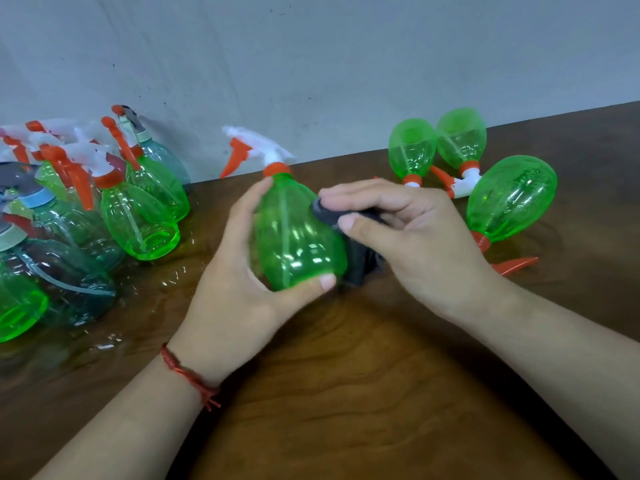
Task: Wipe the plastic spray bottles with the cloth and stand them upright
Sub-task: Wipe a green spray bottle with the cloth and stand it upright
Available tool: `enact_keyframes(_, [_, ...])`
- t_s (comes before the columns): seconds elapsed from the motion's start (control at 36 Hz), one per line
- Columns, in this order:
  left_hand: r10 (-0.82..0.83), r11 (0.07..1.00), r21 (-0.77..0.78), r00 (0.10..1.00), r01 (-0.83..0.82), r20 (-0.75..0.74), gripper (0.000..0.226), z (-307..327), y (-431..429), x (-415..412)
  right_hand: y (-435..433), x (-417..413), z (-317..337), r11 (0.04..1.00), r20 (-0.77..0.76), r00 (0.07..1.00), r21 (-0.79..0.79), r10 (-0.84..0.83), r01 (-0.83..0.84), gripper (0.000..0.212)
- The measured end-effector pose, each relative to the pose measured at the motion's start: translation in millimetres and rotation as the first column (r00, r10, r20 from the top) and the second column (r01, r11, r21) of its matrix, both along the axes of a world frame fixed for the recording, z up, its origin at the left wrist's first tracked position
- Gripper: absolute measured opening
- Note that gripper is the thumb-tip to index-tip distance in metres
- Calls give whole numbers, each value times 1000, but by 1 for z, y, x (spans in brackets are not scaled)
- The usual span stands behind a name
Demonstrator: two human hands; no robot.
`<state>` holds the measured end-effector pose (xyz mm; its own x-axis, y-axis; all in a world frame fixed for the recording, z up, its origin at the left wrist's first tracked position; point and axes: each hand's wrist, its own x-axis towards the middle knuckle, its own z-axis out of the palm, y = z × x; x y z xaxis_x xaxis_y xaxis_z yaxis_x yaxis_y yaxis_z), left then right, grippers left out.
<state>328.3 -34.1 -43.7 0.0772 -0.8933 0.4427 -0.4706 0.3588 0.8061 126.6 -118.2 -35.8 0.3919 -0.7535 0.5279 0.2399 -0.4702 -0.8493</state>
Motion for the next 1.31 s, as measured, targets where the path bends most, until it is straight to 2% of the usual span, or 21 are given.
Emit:
enact_keyframes(0.11, [117, 993, 18, 989, -116, -87, 108, -2, -6, 11, 7, 3, -8, 988, -127, 992, -156, -8, -12, 27])
enact_keyframes(0.25, [48, 999, 26, 996, -46, -72, 110, 2, -2, 4, 4, 2, -5, 979, -106, 993, -204, -54, 31, 26])
enact_keyframes(0.31, [-26, 999, 21, 999, 27, -33, 112, 4, 2, 0, 0, 1, -3, 983, -52, 996, -174, -70, 60, 25])
enact_keyframes(0.44, [-166, 986, 42, 985, 163, 55, 118, 8, 8, -7, -4, 0, 5, 1000, 117, 993, 23, -19, 16, 29])
enact_keyframes(0.67, [-230, 971, 71, 971, 226, 57, 121, 8, 10, -5, -2, 0, 6, 995, 142, 990, 98, 1, -15, 26])
enact_keyframes(1.17, [-158, 988, 14, 985, 157, 70, 118, 11, 9, -7, 1, 0, 4, 1000, 111, 994, 10, 8, -9, 30])
enact_keyframes(1.31, [-29, 999, -20, 997, 28, -76, 110, 9, 3, -5, 2, 0, 0, 995, 44, 999, -96, 12, -8, 30])
